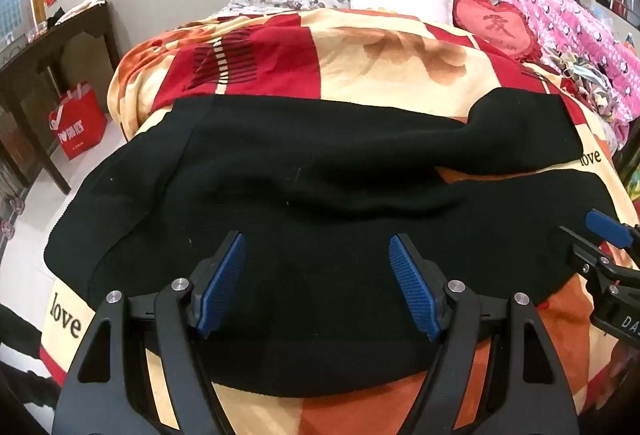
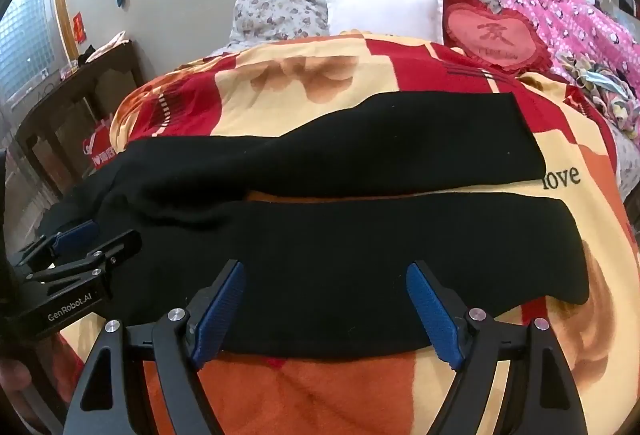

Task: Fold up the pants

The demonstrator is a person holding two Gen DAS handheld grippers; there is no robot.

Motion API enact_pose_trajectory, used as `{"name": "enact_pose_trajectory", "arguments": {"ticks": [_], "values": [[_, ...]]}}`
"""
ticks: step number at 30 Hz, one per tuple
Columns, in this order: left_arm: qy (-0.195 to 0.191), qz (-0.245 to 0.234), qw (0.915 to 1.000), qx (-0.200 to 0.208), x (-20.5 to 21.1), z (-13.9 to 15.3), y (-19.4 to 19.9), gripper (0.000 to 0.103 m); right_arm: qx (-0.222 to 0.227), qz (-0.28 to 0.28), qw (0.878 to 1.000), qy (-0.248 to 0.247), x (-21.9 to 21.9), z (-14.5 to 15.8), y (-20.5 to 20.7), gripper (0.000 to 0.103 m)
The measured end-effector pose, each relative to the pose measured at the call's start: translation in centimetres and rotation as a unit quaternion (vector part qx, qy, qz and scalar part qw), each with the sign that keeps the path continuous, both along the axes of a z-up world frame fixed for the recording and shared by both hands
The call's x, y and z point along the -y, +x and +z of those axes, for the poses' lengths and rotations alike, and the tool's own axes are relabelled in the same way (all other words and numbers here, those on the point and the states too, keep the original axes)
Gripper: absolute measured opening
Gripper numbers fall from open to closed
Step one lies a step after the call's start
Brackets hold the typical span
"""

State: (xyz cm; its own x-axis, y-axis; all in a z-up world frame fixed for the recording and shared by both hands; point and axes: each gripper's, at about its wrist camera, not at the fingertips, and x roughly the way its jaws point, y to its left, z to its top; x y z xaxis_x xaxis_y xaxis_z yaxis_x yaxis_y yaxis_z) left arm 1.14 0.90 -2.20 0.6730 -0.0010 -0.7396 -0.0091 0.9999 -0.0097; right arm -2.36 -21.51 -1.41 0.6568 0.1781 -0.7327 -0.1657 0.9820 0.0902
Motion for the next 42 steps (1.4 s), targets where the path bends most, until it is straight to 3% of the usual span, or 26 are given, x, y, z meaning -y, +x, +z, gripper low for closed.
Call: {"name": "enact_pose_trajectory", "arguments": {"ticks": [12,20,26,42], "values": [[0.015,0.002,0.9999,0.003,0.1,-0.2,-0.2,0.075,-0.005,-0.003,1.000,0.004,-0.3,-0.1,0.2,0.081],[-0.069,0.022,0.9966,-0.038,-4.1,-0.1,-0.7,0.075,0.010,-0.008,1.000,-0.001,0.5,-0.5,0.3,0.081],[-0.064,0.046,0.9962,-0.037,-6.2,0.6,-1.0,0.075,-0.007,-0.022,1.000,0.012,2.0,-0.8,0.7,0.081],[-0.047,0.038,0.9974,-0.039,-7.0,2.0,-1.9,0.075,-0.022,-0.020,0.999,0.014,2.1,-0.7,0.4,0.081]]}}
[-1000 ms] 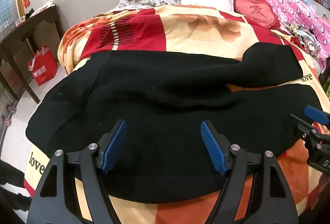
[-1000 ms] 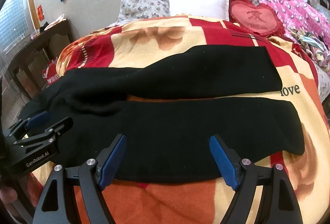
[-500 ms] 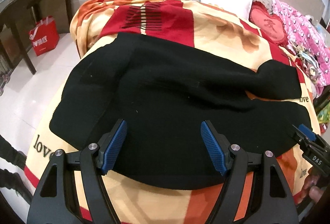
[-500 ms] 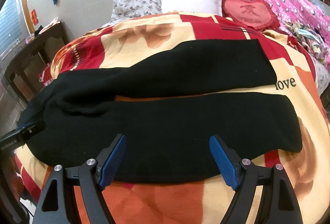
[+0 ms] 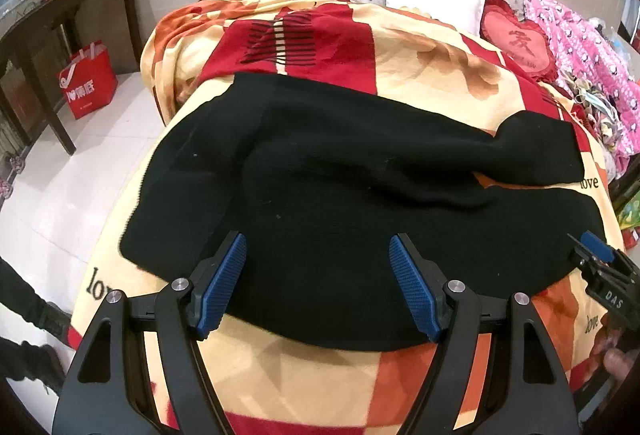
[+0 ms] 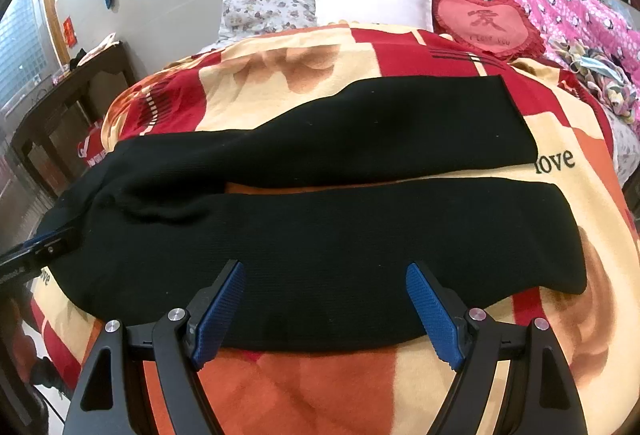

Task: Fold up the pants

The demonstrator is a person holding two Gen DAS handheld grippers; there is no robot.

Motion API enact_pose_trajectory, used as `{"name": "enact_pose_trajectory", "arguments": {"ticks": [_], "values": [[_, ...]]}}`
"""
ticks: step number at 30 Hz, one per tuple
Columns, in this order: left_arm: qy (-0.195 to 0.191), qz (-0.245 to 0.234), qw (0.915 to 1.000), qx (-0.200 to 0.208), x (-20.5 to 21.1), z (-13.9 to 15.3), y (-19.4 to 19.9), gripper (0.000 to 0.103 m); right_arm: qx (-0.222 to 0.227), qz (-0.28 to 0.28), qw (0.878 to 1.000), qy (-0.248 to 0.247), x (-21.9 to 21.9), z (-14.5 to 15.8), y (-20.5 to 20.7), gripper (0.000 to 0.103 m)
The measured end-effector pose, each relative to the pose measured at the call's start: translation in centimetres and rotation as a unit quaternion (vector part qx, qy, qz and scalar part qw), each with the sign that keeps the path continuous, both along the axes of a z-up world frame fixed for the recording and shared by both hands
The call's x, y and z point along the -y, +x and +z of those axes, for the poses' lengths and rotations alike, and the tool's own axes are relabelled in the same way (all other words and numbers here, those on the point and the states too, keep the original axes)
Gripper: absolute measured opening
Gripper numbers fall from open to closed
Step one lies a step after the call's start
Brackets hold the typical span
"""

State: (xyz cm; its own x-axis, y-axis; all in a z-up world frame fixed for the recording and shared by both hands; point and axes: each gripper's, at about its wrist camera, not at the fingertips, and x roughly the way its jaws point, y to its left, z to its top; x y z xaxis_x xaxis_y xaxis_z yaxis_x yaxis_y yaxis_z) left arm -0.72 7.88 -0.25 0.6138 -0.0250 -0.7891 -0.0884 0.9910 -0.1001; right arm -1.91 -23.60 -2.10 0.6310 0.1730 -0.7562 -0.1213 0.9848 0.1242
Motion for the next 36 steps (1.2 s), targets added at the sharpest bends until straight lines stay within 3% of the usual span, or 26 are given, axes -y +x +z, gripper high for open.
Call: {"name": "enact_pose_trajectory", "arguments": {"ticks": [8,15,23,33,36], "values": [[0.004,0.012,0.9999,-0.008,-1.1,0.2,-0.3,0.075,-0.003,-0.021,0.999,0.031,2.0,-0.3,0.3,0.081],[-0.011,0.014,0.9996,-0.022,-3.3,0.4,-1.4,0.075,0.011,-0.025,1.000,0.003,3.5,0.2,0.0,0.081],[-0.045,0.067,0.9961,-0.034,-7.0,-0.7,-2.0,0.075,-0.003,-0.095,0.995,0.009,9.6,0.2,0.2,0.081],[-0.066,0.069,0.9933,-0.065,-5.9,-3.4,1.1,0.075,0.000,-0.155,0.988,-0.024,14.1,1.0,0.7,0.081],[-0.049,0.065,0.9946,-0.065,-5.1,-3.7,1.8,0.075,-0.019,-0.172,0.984,-0.035,15.7,0.4,1.6,0.081]]}}
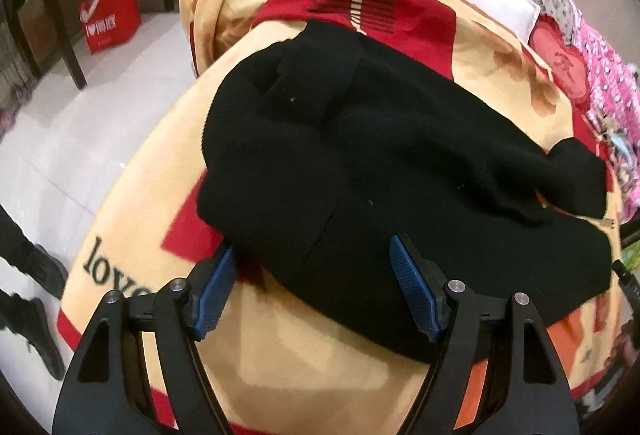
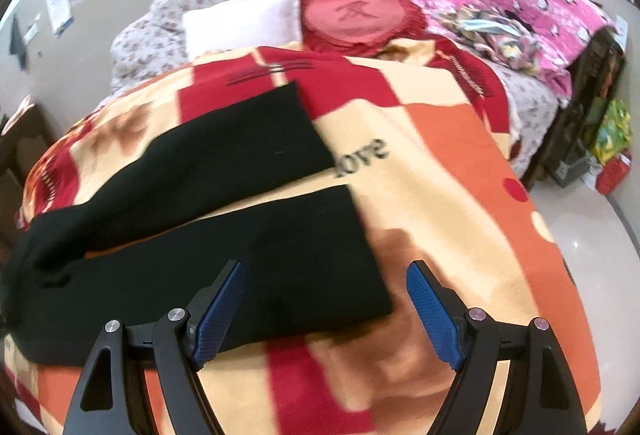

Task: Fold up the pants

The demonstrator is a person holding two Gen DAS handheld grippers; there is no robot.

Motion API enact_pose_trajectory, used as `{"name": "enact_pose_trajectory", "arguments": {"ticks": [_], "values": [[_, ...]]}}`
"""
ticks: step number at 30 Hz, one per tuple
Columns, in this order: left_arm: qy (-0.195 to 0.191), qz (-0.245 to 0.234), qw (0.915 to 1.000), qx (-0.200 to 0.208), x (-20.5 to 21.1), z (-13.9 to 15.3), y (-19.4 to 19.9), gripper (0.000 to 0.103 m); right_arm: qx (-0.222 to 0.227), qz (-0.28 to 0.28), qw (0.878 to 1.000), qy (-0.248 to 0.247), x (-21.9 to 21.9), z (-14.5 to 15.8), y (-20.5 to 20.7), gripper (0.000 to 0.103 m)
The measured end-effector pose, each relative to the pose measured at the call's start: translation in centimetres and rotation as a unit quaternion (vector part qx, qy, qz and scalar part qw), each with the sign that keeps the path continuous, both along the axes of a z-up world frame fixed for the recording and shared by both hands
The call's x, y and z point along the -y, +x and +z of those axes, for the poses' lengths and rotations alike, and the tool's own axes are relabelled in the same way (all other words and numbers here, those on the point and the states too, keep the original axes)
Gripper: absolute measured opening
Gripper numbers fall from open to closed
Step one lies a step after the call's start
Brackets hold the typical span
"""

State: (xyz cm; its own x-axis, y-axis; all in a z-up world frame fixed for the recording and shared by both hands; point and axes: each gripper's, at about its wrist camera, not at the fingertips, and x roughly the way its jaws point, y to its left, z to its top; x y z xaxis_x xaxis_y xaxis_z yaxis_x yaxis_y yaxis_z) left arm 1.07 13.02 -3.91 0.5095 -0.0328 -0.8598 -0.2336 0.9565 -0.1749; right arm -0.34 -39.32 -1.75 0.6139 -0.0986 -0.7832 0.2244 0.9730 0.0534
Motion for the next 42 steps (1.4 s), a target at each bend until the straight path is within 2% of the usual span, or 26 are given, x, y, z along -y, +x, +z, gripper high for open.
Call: {"name": "enact_pose_trajectory", "arguments": {"ticks": [3,5,6,7,8,12,15,18,21,23,26,27,28,30,32,34,36,40,42], "values": [[0.011,-0.011,0.9999,-0.002,0.7,-0.1,0.5,0.075,-0.035,-0.005,0.999,0.003,1.1,-1.8,1.8,0.081],[0.015,-0.018,0.9997,-0.002,1.0,-0.1,0.6,0.075,-0.017,-0.007,1.000,0.005,1.4,-2.3,2.1,0.073],[0.016,-0.019,0.9997,-0.002,1.1,-0.1,0.6,0.069,-0.004,0.000,1.000,0.001,1.1,-2.3,2.1,0.041],[0.015,-0.022,0.9996,-0.001,1.2,0.0,0.6,0.065,0.003,0.022,0.999,0.025,0.8,-2.3,2.2,0.013],[0.013,-0.028,0.9995,-0.001,1.4,0.2,0.6,0.060,0.007,0.023,0.999,0.028,0.5,-2.0,2.1,0.012],[0.022,-0.042,0.9987,0.017,1.9,1.7,-0.4,0.059,0.037,0.045,0.997,-0.043,-1.0,1.4,0.0,0.010],[0.036,-0.041,0.9983,0.020,1.6,1.6,-1.0,0.059,0.034,0.026,0.995,-0.091,-0.3,2.7,-1.5,0.001],[0.022,-0.030,0.9993,-0.008,0.7,-0.2,-0.8,0.059,0.001,0.019,0.998,-0.066,1.1,1.0,-1.2,0.001],[0.024,-0.029,0.9993,-0.004,0.4,0.0,-1.3,0.060,-0.013,0.023,1.000,-0.004,1.5,-0.7,-0.7,0.001],[0.027,-0.033,0.9991,-0.006,0.2,0.6,-1.6,0.060,-0.008,0.024,1.000,0.012,1.1,-0.6,-0.7,0.002],[0.048,-0.038,0.9981,0.006,0.0,2.2,-2.2,0.060,0.022,0.073,0.996,0.043,-1.4,1.2,-0.1,0.007],[0.058,-0.038,0.9976,0.012,-0.1,2.8,-2.5,0.059,0.033,0.095,0.993,0.054,-2.6,2.0,0.2,0.016],[0.063,-0.037,0.9972,0.016,-0.2,3.2,-2.7,0.059,0.043,0.118,0.990,0.071,-3.8,2.4,0.6,0.034],[0.072,-0.032,0.9965,0.028,-0.7,4.3,-3.0,0.059,0.056,0.162,0.979,0.108,-6.4,3.3,2.0,0.047],[0.070,-0.026,0.9965,0.038,-1.3,5.4,-3.0,0.059,0.056,0.205,0.969,0.127,-9.4,4.0,3.7,0.047],[0.065,-0.028,0.9964,0.046,-1.5,6.0,-2.7,0.059,0.056,0.261,0.956,0.124,-13.3,4.5,5.4,0.047],[0.068,-0.034,0.9960,0.047,-1.2,6.1,-1.9,0.059,0.044,0.320,0.941,0.104,-17.5,4.4,7.7,0.047],[0.061,-0.057,0.9957,0.042,-0.5,5.1,1.1,0.060,0.016,0.382,0.921,0.077,-23.7,2.9,11.9,0.047],[0.067,-0.058,0.9956,0.031,-0.3,4.1,3.1,0.060,0.000,0.420,0.906,0.049,-26.4,1.9,14.0,0.047]]}}
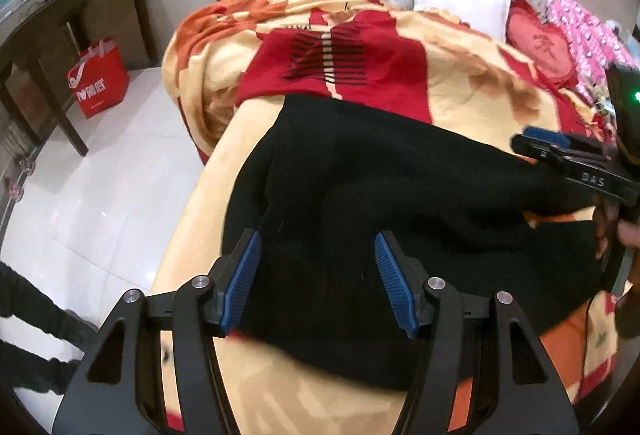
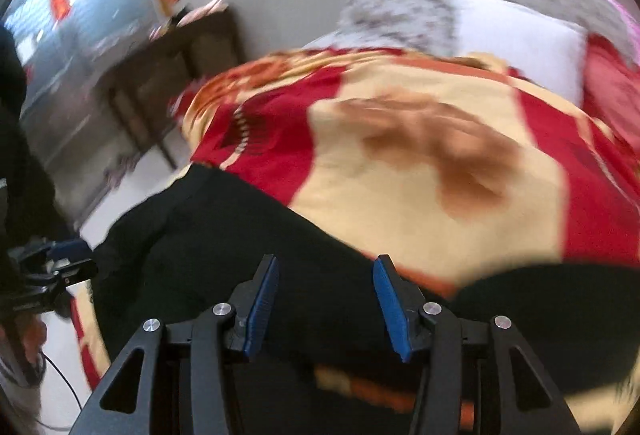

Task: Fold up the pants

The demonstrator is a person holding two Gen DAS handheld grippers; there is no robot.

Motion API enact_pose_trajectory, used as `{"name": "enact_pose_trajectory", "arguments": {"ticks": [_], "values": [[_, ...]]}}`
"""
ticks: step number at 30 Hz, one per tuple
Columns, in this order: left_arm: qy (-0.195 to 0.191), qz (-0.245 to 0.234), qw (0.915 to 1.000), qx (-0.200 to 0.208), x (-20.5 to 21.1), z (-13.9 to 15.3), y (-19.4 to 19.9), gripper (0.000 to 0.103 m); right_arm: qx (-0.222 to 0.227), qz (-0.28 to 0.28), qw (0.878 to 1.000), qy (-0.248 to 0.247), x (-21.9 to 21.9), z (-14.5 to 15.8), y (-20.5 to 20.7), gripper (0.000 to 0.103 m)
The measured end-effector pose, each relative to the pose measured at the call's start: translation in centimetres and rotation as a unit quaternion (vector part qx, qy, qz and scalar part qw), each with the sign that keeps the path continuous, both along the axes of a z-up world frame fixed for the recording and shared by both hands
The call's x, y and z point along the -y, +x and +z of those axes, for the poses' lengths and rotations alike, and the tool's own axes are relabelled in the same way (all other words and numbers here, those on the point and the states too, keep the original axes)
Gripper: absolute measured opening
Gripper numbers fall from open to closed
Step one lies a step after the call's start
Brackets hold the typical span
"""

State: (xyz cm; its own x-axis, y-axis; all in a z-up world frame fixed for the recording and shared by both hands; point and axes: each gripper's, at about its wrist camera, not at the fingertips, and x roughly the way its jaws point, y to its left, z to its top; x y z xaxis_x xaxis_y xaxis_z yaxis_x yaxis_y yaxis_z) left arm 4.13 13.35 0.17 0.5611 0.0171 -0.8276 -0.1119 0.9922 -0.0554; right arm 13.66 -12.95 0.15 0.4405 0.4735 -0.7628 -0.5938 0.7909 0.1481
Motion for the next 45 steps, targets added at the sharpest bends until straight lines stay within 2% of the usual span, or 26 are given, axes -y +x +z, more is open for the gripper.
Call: {"name": "enact_pose_trajectory", "arguments": {"ticks": [2,7,8,9,10,11,12,13,15,17,18,21,24,26,28,30,33,35,36,37,38,39,42,45], "values": [[0.002,-0.002,0.9998,-0.021,-0.1,-1.3,2.1,0.060,0.002,0.016,0.999,-0.032,-1.7,-1.0,1.7,0.047],[0.021,-0.003,0.9992,-0.033,-0.4,-2.8,4.9,0.060,-0.029,0.074,0.994,-0.076,-4.5,-4.2,4.5,0.048],[0.021,-0.004,0.9992,-0.035,-0.4,-3.1,5.2,0.060,-0.032,0.082,0.993,-0.079,-4.6,-4.8,4.6,0.048],[0.021,-0.004,0.9991,-0.037,-0.5,-3.3,5.6,0.060,-0.025,0.088,0.994,-0.058,-4.3,-4.6,4.5,0.047],[0.021,-0.003,0.9990,-0.039,-0.6,-3.5,6.0,0.060,-0.031,0.092,0.994,-0.055,-4.8,-4.8,4.9,0.035],[0.021,-0.003,0.9989,-0.041,-0.6,-3.7,6.4,0.060,-0.032,0.096,0.994,-0.051,-4.8,-4.7,4.8,0.030],[0.019,-0.002,0.9989,-0.042,-0.7,-4.0,6.7,0.060,-0.020,0.101,0.993,-0.052,-5.0,-4.5,4.5,0.010],[0.015,-0.001,0.9990,-0.043,-0.8,-4.1,7.0,0.060,-0.008,0.104,0.993,-0.059,-5.3,-4.4,4.0,0.006],[0.006,0.006,0.9991,-0.042,-1.4,-3.8,7.1,0.059,0.008,0.101,0.992,-0.076,-5.7,-3.9,3.5,0.005],[0.001,0.025,0.9994,-0.025,-2.4,-2.5,6.4,0.059,0.014,0.087,0.995,-0.051,-5.2,-2.2,3.1,0.005],[0.000,0.039,0.9992,-0.007,-3.4,-1.3,5.5,0.059,0.023,0.081,0.996,-0.023,-4.5,-0.7,2.6,0.005],[0.005,0.073,0.9967,0.035,-5.8,1.7,2.7,0.059,0.062,0.088,0.994,0.024,-3.4,3.4,-0.8,0.005],[0.011,0.109,0.9918,0.067,-8.1,4.3,-0.1,0.059,0.078,0.113,0.989,0.053,-2.8,5.2,-6.2,0.005],[0.007,0.125,0.9883,0.086,-9.3,5.7,-1.8,0.059,0.062,0.133,0.987,0.066,-2.9,4.6,-9.3,0.005],[0.007,0.132,0.9862,0.100,-9.6,6.9,-3.1,0.059,0.040,0.150,0.986,0.063,-3.4,2.7,-12.4,0.005],[0.006,0.121,0.9875,0.101,-9.0,7.4,-3.6,0.059,0.014,0.152,0.987,0.052,-4.2,-0.4,-14.7,0.005],[0.010,0.088,0.9917,0.094,-6.6,7.1,-3.3,0.060,-0.042,0.125,0.990,0.050,-4.4,-4.6,-14.9,0.005],[0.015,0.057,0.9952,0.078,-4.2,6.0,-2.9,0.060,-0.041,0.100,0.990,0.085,-3.4,-5.1,-15.0,0.005],[0.017,0.044,0.9964,0.070,-3.0,5.5,-2.6,0.060,-0.057,0.089,0.990,0.094,-2.7,-4.9,-14.8,0.011],[0.020,0.027,0.9980,0.054,-1.6,4.4,-2.2,0.060,-0.067,0.084,0.990,0.095,-2.2,-4.4,-14.7,0.026],[0.020,0.015,0.9987,0.043,-0.6,3.6,-2.0,0.059,-0.065,0.071,0.991,0.098,-1.0,-3.8,-14.9,0.034],[0.017,0.004,0.9993,0.034,0.3,2.8,-1.7,0.059,-0.050,0.048,0.992,0.104,0.8,-2.9,-15.2,0.040],[0.011,-0.024,0.9996,0.004,2.7,0.3,-1.2,0.059,-0.026,-0.050,0.992,0.117,6.7,-1.0,-15.0,0.040],[0.012,-0.046,0.9987,-0.019,4.8,-1.9,-1.1,0.060,-0.021,-0.180,0.976,0.118,13.5,-0.3,-14.0,0.042]]}}
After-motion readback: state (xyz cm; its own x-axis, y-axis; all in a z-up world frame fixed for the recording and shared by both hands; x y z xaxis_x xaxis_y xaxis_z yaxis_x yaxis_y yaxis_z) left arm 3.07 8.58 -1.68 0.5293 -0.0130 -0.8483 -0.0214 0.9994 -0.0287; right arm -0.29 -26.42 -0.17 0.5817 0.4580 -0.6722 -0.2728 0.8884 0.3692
